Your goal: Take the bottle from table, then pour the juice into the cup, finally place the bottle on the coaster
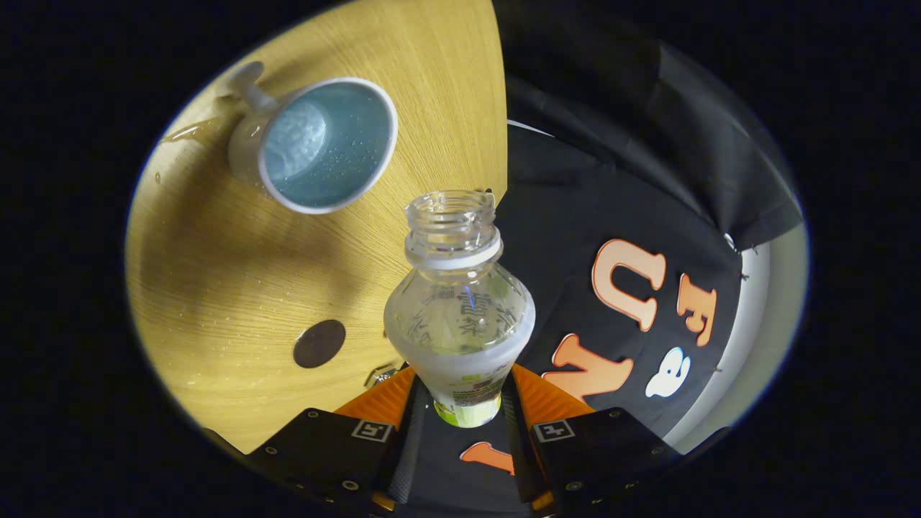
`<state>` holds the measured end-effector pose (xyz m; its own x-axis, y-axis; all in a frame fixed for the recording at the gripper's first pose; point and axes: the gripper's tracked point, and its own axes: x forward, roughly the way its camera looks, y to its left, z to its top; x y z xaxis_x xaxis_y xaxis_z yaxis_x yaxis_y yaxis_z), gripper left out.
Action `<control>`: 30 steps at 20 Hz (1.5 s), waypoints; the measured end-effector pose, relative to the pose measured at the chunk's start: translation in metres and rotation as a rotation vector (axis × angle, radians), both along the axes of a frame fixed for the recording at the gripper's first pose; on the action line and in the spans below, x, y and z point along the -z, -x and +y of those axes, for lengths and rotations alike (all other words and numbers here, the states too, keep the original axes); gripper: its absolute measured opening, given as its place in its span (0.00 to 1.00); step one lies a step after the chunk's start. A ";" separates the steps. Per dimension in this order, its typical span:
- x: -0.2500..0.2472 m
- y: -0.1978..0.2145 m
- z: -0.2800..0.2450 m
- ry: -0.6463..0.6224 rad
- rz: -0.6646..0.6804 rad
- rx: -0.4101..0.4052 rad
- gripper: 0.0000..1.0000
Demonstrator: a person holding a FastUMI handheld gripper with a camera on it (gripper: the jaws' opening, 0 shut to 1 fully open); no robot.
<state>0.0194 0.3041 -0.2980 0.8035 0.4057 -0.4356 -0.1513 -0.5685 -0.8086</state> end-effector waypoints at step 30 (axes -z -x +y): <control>0.055 -0.096 -0.084 -1.166 0.865 1.112 0.57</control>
<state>0.1151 0.2203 -0.3528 0.6099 0.2682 -0.7457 -0.5646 0.8074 -0.1713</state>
